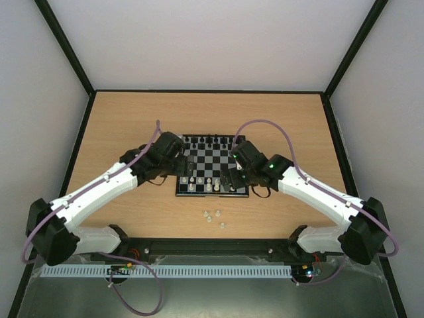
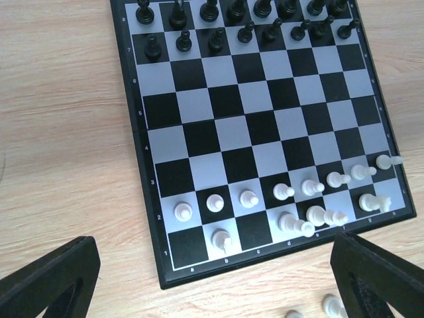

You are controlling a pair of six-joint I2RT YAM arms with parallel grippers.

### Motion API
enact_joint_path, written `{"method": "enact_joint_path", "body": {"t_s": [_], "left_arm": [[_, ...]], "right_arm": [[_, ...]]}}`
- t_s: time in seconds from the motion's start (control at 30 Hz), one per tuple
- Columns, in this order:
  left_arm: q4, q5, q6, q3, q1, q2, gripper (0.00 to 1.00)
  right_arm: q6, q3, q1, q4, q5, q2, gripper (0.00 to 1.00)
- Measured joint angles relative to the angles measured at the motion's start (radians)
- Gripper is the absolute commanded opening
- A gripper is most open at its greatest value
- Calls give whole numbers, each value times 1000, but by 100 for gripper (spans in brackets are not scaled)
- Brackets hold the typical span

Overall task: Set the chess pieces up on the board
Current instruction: Pick up the chess piece at the center of the board.

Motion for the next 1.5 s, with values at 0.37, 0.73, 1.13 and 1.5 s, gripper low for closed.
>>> {"method": "enact_joint_path", "body": {"t_s": [0.37,0.73,1.13,1.5], "left_arm": [[59,64,5,-92,0,-143,99],[101,98,7,-172,0,-208,99],[108,72,-13,-217,0,-238,99],[102,62,-20,-219,0,-261,99]], "right_arm": [[139,-6,137,-13,17,0,97],[311,-81,331,-49,77,2,60],[316,-80,348,-46,78,162,51],[264,-31,348,-22,58,267,46]]}}
